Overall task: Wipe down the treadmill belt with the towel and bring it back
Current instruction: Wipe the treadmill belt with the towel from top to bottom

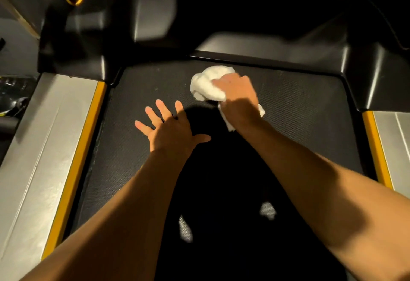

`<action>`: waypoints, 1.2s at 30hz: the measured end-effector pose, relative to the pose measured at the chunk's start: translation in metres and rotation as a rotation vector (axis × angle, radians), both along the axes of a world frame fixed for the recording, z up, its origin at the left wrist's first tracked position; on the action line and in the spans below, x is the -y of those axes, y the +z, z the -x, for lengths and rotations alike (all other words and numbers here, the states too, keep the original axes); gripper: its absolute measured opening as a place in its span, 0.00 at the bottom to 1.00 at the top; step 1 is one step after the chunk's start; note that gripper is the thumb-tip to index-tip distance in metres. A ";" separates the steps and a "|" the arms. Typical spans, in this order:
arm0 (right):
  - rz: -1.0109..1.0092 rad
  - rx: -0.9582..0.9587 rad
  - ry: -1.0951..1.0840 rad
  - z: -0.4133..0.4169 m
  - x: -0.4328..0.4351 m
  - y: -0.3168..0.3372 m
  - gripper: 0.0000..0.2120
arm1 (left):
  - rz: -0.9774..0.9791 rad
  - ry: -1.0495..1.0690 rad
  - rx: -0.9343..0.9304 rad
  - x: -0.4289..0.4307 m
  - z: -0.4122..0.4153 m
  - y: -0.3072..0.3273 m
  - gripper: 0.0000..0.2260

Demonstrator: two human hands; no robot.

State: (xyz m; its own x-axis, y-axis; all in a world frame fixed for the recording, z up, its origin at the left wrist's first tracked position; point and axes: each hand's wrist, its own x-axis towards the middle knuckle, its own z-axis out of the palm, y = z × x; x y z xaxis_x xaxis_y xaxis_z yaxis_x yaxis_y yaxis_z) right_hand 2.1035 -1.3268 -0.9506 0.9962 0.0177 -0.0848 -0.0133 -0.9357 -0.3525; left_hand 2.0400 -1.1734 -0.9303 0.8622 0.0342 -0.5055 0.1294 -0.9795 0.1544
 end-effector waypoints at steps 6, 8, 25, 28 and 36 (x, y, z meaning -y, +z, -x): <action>0.038 0.121 -0.287 -0.034 0.027 0.027 0.17 | -0.002 -0.018 0.103 -0.002 0.013 -0.011 0.47; 0.038 0.096 -0.261 -0.032 0.019 0.029 0.17 | 0.009 -0.015 0.106 -0.002 0.012 -0.011 0.47; 0.150 -0.139 0.217 -0.020 -0.089 0.040 0.20 | 0.125 -0.048 0.026 -0.024 -0.010 0.006 0.47; 0.107 -0.007 0.142 -0.031 -0.086 0.055 0.22 | 0.043 -0.042 -0.021 -0.068 0.003 0.016 0.49; 0.110 -0.028 0.346 0.002 -0.123 0.019 0.21 | 0.049 0.061 -0.259 -0.081 0.011 0.020 0.57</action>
State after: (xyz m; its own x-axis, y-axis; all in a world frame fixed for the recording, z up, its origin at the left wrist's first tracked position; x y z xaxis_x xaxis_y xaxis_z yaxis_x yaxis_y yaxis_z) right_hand 2.1012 -1.2042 -0.9316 0.9299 0.3431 -0.1326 0.3028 -0.9187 -0.2537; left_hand 2.0292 -1.0927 -0.9102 0.7010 0.0522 -0.7112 0.2291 -0.9609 0.1553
